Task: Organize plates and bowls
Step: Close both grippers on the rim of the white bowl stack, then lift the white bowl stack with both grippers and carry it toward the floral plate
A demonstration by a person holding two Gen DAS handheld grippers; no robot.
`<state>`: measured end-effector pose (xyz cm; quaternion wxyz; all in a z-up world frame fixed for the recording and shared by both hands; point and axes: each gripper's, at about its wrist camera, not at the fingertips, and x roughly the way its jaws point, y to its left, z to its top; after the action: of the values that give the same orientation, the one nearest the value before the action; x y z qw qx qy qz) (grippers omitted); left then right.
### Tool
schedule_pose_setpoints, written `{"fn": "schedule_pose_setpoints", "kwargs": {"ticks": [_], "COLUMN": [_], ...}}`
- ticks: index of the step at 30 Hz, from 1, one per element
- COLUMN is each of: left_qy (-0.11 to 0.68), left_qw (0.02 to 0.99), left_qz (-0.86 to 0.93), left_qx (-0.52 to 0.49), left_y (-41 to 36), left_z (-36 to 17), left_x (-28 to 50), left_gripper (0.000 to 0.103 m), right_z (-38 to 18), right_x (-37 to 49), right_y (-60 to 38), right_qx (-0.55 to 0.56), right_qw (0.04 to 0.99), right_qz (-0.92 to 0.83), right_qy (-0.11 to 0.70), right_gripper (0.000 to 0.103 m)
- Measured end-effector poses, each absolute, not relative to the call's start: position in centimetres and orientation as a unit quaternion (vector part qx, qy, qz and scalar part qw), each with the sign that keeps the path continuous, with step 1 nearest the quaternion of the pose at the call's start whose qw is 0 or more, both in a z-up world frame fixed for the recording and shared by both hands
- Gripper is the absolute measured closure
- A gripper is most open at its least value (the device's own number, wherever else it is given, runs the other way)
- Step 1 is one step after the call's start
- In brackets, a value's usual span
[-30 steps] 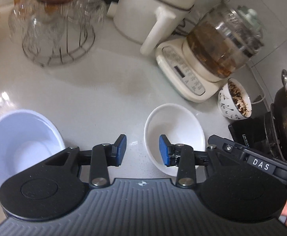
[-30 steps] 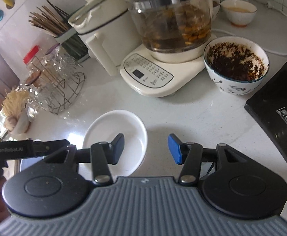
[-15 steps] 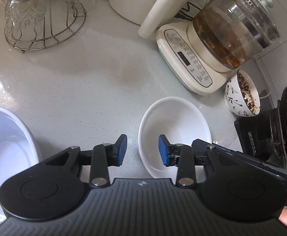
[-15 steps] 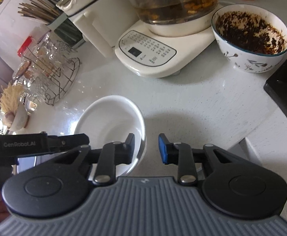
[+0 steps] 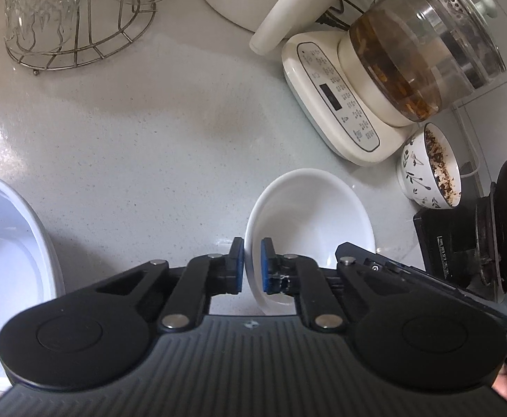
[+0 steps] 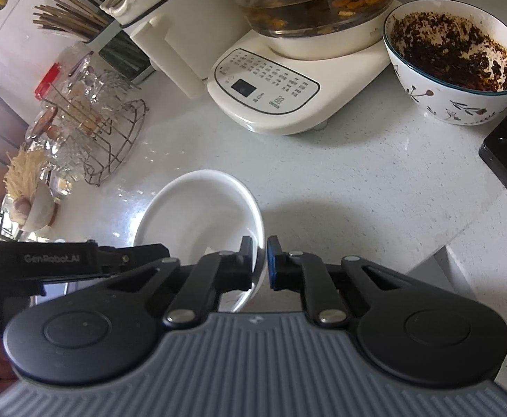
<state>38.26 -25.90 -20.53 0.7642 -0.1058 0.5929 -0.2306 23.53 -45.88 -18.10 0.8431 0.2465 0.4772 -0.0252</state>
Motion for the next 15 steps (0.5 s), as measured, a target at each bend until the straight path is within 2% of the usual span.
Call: {"fn": "schedule_pose_setpoints", "kwargs": {"ticks": [15], "left_qy": [0.582], "left_qw": [0.766], "left_qz": [-0.244], "left_qx": [-0.119], "left_y": [-24.6], "left_z": [-17.9], "left_x": [37.9], "left_gripper": [0.093], "right_z": [-14.7], "right_x": [23.2], "right_y": [-45.5], "right_qx": [0.239], "right_qw": [0.854], "right_qz": [-0.017], "right_qy": [0.461], "right_gripper": [0.093]}}
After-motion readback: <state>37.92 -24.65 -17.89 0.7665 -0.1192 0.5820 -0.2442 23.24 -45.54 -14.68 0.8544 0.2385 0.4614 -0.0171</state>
